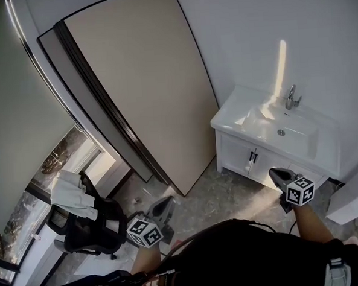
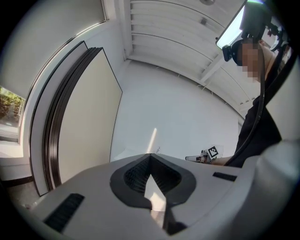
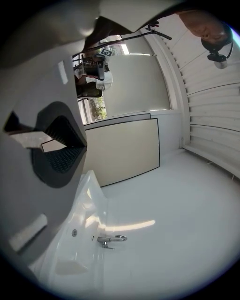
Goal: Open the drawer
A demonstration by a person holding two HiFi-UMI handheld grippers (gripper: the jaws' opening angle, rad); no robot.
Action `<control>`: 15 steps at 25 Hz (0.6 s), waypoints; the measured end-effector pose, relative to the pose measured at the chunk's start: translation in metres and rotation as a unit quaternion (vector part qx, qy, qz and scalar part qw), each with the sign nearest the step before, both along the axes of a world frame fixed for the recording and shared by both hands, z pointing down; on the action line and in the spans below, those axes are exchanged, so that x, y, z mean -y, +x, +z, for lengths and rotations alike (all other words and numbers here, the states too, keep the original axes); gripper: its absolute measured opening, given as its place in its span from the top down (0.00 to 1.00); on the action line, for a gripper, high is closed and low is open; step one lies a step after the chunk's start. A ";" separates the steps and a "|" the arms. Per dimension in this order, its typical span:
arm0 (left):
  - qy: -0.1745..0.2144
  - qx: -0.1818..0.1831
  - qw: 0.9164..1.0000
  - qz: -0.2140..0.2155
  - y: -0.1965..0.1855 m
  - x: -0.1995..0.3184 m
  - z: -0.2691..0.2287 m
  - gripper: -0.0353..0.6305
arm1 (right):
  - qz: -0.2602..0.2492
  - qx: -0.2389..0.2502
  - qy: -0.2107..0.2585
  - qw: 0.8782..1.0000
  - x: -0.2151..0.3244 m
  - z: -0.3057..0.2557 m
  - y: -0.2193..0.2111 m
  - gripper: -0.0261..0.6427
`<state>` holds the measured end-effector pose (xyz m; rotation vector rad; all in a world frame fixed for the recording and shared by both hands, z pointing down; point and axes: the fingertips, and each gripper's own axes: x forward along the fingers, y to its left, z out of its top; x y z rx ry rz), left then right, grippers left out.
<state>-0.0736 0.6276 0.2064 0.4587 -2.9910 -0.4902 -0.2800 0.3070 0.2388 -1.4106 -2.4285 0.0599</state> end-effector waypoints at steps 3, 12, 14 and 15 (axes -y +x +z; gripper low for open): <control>-0.006 0.001 1.000 -0.011 -0.044 0.014 -0.010 0.96 | -0.019 0.007 0.002 1.000 0.001 -0.016 -0.059 0.96; 0.001 0.001 0.999 -0.037 -0.144 0.041 -0.007 0.96 | -0.059 0.015 -0.006 0.998 -0.001 -0.017 -0.176 0.96; 0.001 -0.008 0.999 -0.038 -0.162 0.042 -0.006 0.96 | -0.058 0.006 -0.007 0.998 0.000 -0.010 -0.194 0.96; 0.000 -0.012 0.999 -0.038 -0.170 0.041 -0.006 0.96 | -0.058 0.003 -0.007 0.998 -0.001 -0.007 -0.200 0.96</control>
